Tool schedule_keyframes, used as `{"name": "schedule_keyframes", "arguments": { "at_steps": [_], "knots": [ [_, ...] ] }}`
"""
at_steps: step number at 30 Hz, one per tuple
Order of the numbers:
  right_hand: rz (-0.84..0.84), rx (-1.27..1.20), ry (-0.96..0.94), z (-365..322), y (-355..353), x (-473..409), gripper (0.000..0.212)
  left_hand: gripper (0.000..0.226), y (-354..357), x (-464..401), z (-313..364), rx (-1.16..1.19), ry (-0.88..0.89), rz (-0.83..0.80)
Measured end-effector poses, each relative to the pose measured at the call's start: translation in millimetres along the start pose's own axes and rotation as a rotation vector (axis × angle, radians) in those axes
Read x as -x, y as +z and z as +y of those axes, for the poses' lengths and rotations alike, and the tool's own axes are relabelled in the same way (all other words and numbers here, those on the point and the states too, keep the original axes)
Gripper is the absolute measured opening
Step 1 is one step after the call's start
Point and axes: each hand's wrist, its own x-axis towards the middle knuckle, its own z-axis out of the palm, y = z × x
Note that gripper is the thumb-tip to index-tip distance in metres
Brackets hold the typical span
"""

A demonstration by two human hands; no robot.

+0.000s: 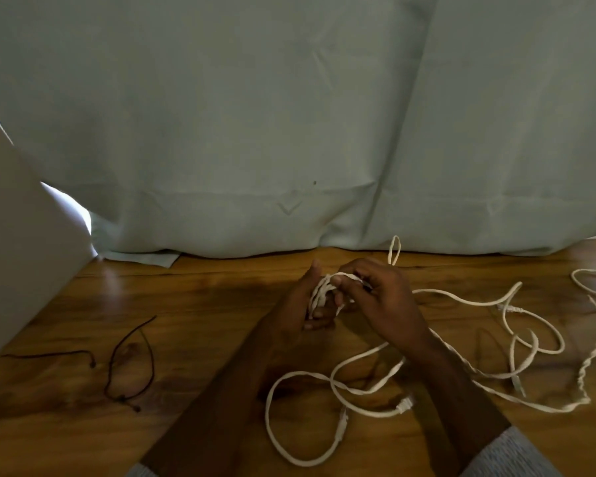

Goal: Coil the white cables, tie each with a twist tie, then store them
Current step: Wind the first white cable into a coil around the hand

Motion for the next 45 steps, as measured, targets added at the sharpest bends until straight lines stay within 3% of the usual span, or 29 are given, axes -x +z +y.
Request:
{"name": "schedule_keyframes", "arguments": {
  "at_steps": [4, 9, 14, 17, 20, 24, 28, 34, 38, 45],
  "knots": [
    [-0.049, -0.074, 0.047, 2.3, 2.0, 0.7, 0.006, 0.061, -3.7, 4.0, 1.0, 0.007, -0.075, -0.054],
    [-0.126, -0.081, 0.092, -2.4, 11.1, 3.8, 0.018, 0.061, -5.3, 8.3, 7.3, 0.014, -0.106, -0.047],
    [0.000, 0.407, 0.136, -8.9, 29.8, 7.1, 0.048, 0.063, 6.3, 6.4, 3.5, 0.031, -0.091, 0.076],
    [0.060, 0.544, 0.139, -7.8, 28.8, 3.7, 0.056, 0.062, 16.4, 1.9, 2.1, 0.060, -0.077, 0.165],
    [0.101, 0.533, 0.157, -3.4, 25.9, 1.1, 0.061, 0.062, 20.2, -2.5, 0.5, 0.041, -0.070, 0.220],
    [0.159, 0.417, 0.196, -1.6, 24.0, -2.8, 0.069, 0.055, 19.6, -3.5, 2.3, 0.103, 0.004, 0.115],
    [0.152, 0.262, 0.144, 2.5, 18.7, -3.0, 0.058, 0.050, 25.3, -1.3, 5.8, 0.023, 0.016, 0.174],
    [-0.036, 0.146, 0.101, 11.5, 3.4, 0.2, 0.033, 0.052, -2.2, -5.8, 16.1, 0.522, 0.039, 0.193],
    [-0.223, 0.225, 0.166, 11.7, 7.6, 3.2, 0.019, 0.053, -19.0, -2.5, 22.1, 0.576, 0.046, 0.195],
    [-0.393, 0.440, 0.145, -1.3, 10.3, 8.8, 0.039, 0.044, -17.4, -6.3, 26.9, 0.649, 0.156, 0.210]
  ]
}}
